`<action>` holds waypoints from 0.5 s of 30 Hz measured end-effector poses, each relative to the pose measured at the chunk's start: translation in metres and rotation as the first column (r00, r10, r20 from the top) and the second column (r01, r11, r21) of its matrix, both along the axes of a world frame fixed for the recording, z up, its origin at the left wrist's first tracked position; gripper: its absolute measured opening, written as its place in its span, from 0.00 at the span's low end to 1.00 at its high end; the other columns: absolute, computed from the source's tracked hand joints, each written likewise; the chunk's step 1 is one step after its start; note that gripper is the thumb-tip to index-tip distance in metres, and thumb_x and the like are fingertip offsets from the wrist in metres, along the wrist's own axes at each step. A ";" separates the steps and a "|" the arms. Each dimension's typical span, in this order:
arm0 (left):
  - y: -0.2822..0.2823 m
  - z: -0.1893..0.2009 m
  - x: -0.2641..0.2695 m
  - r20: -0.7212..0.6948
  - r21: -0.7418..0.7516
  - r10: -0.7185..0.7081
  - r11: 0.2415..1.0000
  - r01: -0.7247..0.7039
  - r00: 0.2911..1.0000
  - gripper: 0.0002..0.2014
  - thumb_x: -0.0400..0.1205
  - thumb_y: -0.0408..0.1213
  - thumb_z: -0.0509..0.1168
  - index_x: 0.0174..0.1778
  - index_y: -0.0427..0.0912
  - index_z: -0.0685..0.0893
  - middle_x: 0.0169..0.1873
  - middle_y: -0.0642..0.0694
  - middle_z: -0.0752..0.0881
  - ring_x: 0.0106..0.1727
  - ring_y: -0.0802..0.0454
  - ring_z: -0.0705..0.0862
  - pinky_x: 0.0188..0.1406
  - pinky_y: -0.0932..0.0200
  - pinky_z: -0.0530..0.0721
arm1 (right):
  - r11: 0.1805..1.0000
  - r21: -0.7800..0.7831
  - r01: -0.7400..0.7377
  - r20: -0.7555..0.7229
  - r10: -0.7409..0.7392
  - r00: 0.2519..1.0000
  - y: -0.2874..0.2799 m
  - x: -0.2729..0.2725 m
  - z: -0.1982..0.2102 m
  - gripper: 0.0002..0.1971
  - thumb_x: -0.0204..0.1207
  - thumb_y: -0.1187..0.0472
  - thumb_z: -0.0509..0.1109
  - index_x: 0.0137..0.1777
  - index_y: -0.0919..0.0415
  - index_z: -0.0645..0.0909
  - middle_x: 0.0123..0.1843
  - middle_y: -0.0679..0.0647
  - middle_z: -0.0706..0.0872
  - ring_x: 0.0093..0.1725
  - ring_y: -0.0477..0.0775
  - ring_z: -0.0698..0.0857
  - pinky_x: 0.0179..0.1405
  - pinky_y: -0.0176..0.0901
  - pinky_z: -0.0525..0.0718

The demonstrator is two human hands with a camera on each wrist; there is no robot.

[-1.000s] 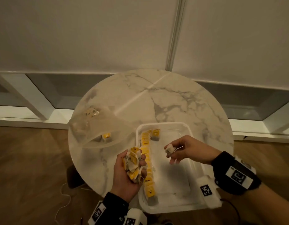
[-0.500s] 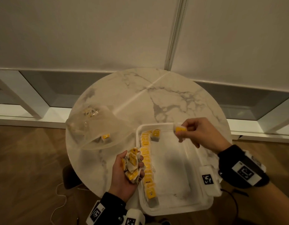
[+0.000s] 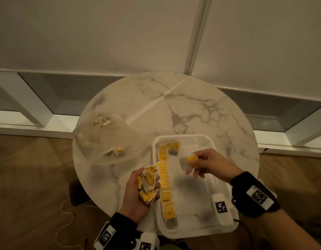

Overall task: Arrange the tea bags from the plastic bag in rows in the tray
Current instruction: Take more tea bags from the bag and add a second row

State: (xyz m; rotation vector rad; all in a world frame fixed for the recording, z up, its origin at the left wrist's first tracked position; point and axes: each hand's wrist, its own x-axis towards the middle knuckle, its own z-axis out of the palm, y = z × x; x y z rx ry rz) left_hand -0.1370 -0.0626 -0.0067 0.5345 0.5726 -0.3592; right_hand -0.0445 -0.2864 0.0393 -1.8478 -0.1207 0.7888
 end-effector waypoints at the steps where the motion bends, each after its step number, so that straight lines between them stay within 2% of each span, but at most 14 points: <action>1: 0.000 -0.001 0.000 -0.005 -0.006 -0.007 1.000 0.007 1.000 0.16 0.83 0.46 0.56 0.46 0.38 0.83 0.36 0.44 0.79 0.25 0.53 0.78 0.17 0.60 0.77 | 0.986 -0.155 -0.058 0.035 0.064 0.997 0.000 0.000 -0.006 0.05 0.78 0.68 0.72 0.49 0.71 0.84 0.39 0.62 0.92 0.31 0.58 0.89 0.26 0.38 0.77; 2: 0.000 -0.001 0.000 -0.011 -0.008 -0.013 1.000 0.013 1.000 0.16 0.83 0.46 0.56 0.47 0.39 0.83 0.36 0.44 0.79 0.25 0.53 0.78 0.17 0.60 0.77 | 0.958 -0.277 -0.081 0.073 0.105 0.992 0.001 -0.001 -0.010 0.05 0.76 0.68 0.73 0.49 0.70 0.83 0.36 0.60 0.92 0.30 0.59 0.89 0.25 0.37 0.78; 3: 0.000 -0.002 0.000 -0.016 -0.008 -0.019 1.000 0.019 1.000 0.16 0.83 0.46 0.55 0.47 0.39 0.83 0.36 0.44 0.80 0.25 0.53 0.79 0.17 0.60 0.77 | 0.946 -0.316 -0.070 0.100 0.106 0.989 0.002 -0.001 -0.011 0.06 0.74 0.68 0.74 0.49 0.70 0.83 0.35 0.60 0.92 0.30 0.60 0.89 0.25 0.37 0.78; 4: 0.000 -0.001 0.001 -0.019 -0.005 -0.024 1.000 0.024 1.000 0.16 0.84 0.46 0.55 0.47 0.39 0.83 0.36 0.44 0.80 0.25 0.53 0.79 0.17 0.61 0.77 | 0.961 -0.274 -0.048 0.109 0.080 0.991 0.002 0.000 -0.009 0.07 0.74 0.69 0.75 0.49 0.71 0.82 0.35 0.61 0.92 0.29 0.60 0.89 0.26 0.37 0.77; 7: -0.001 0.001 0.004 -0.015 0.023 -0.034 0.999 0.034 0.999 0.15 0.83 0.46 0.55 0.47 0.39 0.82 0.35 0.44 0.80 0.24 0.53 0.78 0.17 0.62 0.76 | 0.999 0.043 0.014 0.013 -0.015 1.000 0.002 0.002 0.004 0.09 0.79 0.69 0.71 0.54 0.75 0.82 0.39 0.69 0.91 0.29 0.58 0.87 0.27 0.39 0.76; 8: -0.001 0.002 0.005 -0.011 0.033 -0.037 0.999 0.037 0.999 0.15 0.83 0.46 0.55 0.47 0.40 0.82 0.34 0.44 0.80 0.24 0.53 0.78 0.17 0.62 0.76 | 0.998 0.057 0.003 0.001 -0.003 1.000 0.003 0.003 0.008 0.09 0.80 0.68 0.70 0.56 0.74 0.83 0.40 0.69 0.91 0.29 0.58 0.88 0.28 0.39 0.76; 9: -0.002 0.003 0.005 -0.010 0.044 -0.039 0.998 0.040 0.999 0.14 0.83 0.46 0.55 0.46 0.40 0.82 0.33 0.45 0.80 0.24 0.53 0.78 0.17 0.63 0.75 | 1.000 -0.012 -0.025 0.016 0.026 1.000 0.004 0.004 0.006 0.09 0.81 0.68 0.68 0.58 0.71 0.83 0.40 0.68 0.91 0.30 0.57 0.89 0.29 0.39 0.78; 10: -0.002 0.003 0.006 -0.012 0.051 -0.043 0.998 0.044 0.999 0.14 0.83 0.45 0.55 0.45 0.40 0.82 0.33 0.45 0.80 0.24 0.53 0.77 0.17 0.63 0.74 | 0.986 -0.151 -0.068 0.049 0.076 0.996 0.004 0.005 0.001 0.09 0.81 0.68 0.68 0.59 0.68 0.83 0.39 0.65 0.92 0.32 0.56 0.90 0.30 0.39 0.79; 12: -0.003 0.003 0.006 -0.018 0.060 -0.058 0.997 0.059 0.998 0.14 0.83 0.46 0.56 0.44 0.41 0.81 0.32 0.45 0.80 0.23 0.53 0.77 0.16 0.63 0.74 | 0.899 -0.423 -0.117 0.101 0.175 0.979 0.007 0.004 -0.008 0.07 0.81 0.67 0.66 0.58 0.64 0.80 0.38 0.58 0.92 0.33 0.54 0.92 0.34 0.38 0.82; 13: -0.003 0.001 0.007 -0.020 0.067 -0.067 0.995 0.069 0.998 0.13 0.82 0.46 0.56 0.44 0.41 0.81 0.32 0.45 0.79 0.23 0.53 0.76 0.16 0.63 0.74 | 0.876 -0.468 -0.112 0.106 0.182 0.978 0.009 0.004 -0.010 0.05 0.81 0.66 0.67 0.55 0.64 0.79 0.39 0.57 0.92 0.33 0.53 0.92 0.33 0.37 0.82; 15: -0.003 -0.002 0.007 -0.019 0.086 -0.088 0.992 0.089 0.996 0.11 0.78 0.47 0.59 0.43 0.42 0.79 0.33 0.45 0.76 0.24 0.53 0.75 0.17 0.62 0.74 | 0.923 -0.376 -0.081 0.087 0.122 0.989 0.013 0.005 -0.008 0.04 0.80 0.66 0.70 0.50 0.67 0.79 0.39 0.62 0.92 0.35 0.55 0.92 0.29 0.34 0.79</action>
